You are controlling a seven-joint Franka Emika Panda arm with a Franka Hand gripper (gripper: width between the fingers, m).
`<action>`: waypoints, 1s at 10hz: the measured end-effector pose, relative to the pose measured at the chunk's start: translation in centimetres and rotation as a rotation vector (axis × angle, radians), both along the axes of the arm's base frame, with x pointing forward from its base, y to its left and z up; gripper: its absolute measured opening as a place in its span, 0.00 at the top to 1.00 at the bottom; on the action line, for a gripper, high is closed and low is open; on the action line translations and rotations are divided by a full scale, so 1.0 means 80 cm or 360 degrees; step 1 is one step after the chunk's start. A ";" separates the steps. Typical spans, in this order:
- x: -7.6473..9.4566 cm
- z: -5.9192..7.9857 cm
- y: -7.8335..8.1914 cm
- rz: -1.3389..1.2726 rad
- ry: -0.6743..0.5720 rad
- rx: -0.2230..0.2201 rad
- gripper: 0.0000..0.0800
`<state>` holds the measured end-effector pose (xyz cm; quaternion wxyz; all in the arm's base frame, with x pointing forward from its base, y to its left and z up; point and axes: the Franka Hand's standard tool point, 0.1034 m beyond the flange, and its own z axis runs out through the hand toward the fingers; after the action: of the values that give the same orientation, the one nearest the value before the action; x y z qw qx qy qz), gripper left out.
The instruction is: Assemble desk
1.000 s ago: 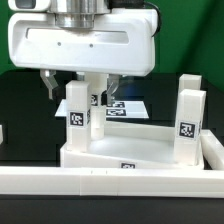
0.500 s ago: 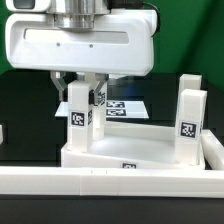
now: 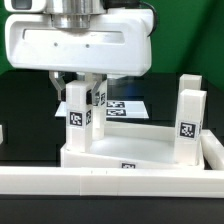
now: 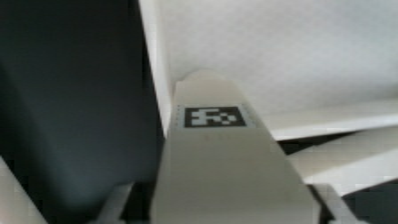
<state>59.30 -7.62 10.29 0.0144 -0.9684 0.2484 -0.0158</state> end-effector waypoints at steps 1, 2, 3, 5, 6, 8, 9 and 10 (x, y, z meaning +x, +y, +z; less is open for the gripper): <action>0.000 0.000 0.001 -0.0191 0.0002 0.0015 0.64; 0.000 0.000 0.000 -0.0330 -0.0001 0.0036 0.64; 0.001 0.000 0.002 -0.0578 -0.0013 0.0087 0.64; 0.001 0.000 0.003 -0.0901 -0.0014 0.0133 0.64; 0.001 0.000 0.003 -0.1040 0.0002 0.0141 0.64; 0.001 -0.001 0.003 -0.1215 0.0029 0.0160 0.64; 0.001 -0.001 0.003 -0.1316 0.0034 0.0165 0.64; 0.001 -0.001 0.003 -0.1433 0.0041 0.0171 0.64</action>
Offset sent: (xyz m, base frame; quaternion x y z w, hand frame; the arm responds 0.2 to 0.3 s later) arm -0.0114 0.0116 -0.0059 0.0662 -0.0293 0.3436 0.9363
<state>59.38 -7.36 10.24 0.0531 -0.7619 0.6455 0.0044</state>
